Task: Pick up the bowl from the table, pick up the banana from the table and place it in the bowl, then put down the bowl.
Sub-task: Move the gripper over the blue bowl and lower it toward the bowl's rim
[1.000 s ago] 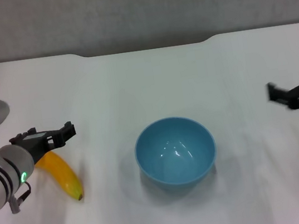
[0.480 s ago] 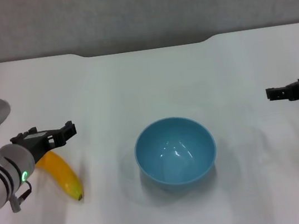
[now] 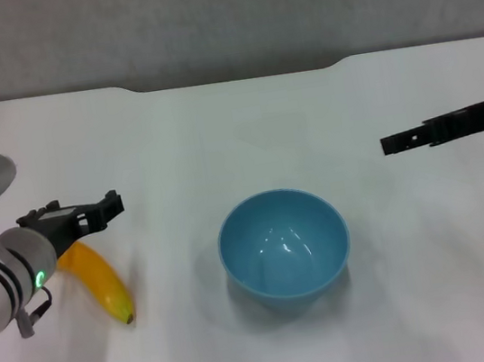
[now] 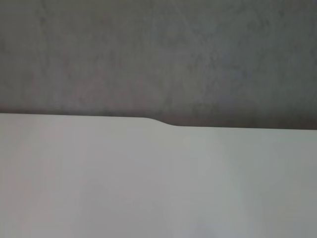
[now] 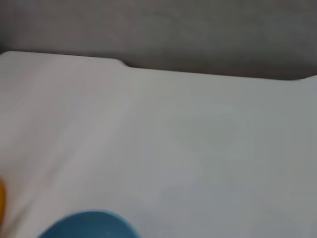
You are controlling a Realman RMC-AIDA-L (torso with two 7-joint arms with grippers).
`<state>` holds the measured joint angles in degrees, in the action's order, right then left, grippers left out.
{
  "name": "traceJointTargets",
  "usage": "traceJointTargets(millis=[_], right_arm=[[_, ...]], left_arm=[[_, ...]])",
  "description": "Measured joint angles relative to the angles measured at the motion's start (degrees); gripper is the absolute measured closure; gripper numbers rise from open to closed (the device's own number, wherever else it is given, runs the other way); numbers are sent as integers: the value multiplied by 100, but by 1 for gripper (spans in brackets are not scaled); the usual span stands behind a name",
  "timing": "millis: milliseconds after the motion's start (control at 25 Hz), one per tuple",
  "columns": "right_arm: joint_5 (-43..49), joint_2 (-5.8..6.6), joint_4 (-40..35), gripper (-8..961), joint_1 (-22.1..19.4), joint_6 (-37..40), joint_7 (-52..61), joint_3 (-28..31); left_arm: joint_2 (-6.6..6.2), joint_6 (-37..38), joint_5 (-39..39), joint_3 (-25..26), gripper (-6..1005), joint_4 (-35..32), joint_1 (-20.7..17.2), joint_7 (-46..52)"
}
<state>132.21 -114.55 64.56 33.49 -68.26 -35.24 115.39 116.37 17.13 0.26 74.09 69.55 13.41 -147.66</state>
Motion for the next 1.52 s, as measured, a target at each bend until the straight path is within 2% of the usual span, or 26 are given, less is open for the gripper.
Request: traceJointTargets(millis=[160, 360, 720, 880, 920, 1200, 1520], right_arm=[[0, 11, -261, 61, 310, -360, -2, 25], [-44, 30, -1190, 62, 832, -694, -354, 335], [-50, 11, -2513, 65, 1184, -64, -924, 407], [-61, 7, -2842, 65, 1268, 185, -1068, 408], [-75, 1, -3140, 65, 1360, 351, -1186, 410], [-350, -20, -3757, 66, 1443, 810, -1670, 360], [-573, -41, -4102, 73, 1499, 1288, -2121, 344]], left_arm=[[0, 0, 0, 5, 107, 2, 14, 1], [-1, 6, 1, 11, 107, 4, 14, 1], [0, 6, 1, 17, 107, 1, 53, 5], [0, 7, 1, 8, 107, -2, 74, 7], [0, 9, 1, 4, 107, -2, 74, 8], [1, 10, 1, 10, 107, 1, 82, 16], [7, 7, 1, 2, 107, 6, 102, 20]])
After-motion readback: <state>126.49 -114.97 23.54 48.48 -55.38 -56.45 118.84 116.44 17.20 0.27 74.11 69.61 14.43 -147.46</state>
